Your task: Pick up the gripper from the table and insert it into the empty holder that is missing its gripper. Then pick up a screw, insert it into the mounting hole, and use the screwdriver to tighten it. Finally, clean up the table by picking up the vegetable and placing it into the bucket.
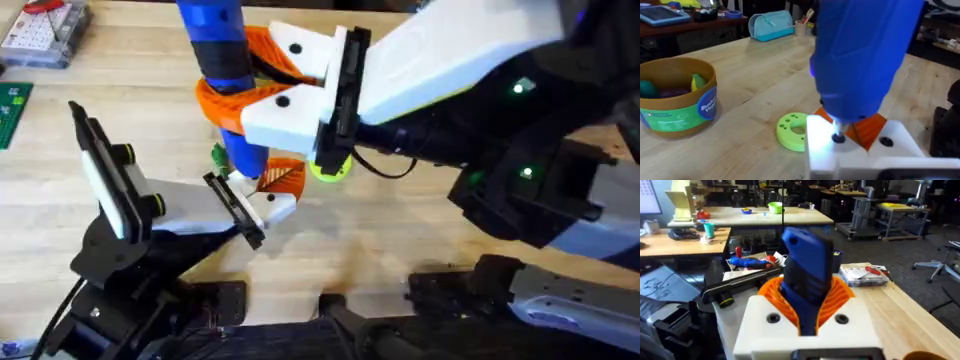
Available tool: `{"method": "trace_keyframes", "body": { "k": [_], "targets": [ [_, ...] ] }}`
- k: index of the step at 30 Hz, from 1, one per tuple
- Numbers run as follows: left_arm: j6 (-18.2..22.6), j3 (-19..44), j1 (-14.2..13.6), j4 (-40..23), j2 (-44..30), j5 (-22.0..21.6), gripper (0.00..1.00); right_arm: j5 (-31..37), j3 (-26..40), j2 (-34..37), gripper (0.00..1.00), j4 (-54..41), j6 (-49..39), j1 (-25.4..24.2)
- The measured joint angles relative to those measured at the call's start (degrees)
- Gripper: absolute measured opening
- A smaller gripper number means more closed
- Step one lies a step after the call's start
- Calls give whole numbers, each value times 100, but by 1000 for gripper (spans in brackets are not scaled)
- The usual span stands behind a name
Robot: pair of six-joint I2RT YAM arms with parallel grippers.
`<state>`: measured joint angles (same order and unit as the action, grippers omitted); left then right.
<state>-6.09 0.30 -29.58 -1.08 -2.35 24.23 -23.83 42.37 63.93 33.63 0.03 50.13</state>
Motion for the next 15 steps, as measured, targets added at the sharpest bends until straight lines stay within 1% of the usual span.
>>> {"method": "trace_keyframes", "body": {
  "k": [4, 9, 15],
  "targets": [
    [0, 0, 0, 10, 0, 0, 13, -1, -7, -1, 113, 94, 61, 0],
    [0, 0, 0, 7, 0, 0, 13, 1, -17, -107, 112, 653, 265, -1],
    [0, 0, 0, 7, 0, 0, 13, 0, -17, -391, 112, 682, 202, -57]
  ]
}}
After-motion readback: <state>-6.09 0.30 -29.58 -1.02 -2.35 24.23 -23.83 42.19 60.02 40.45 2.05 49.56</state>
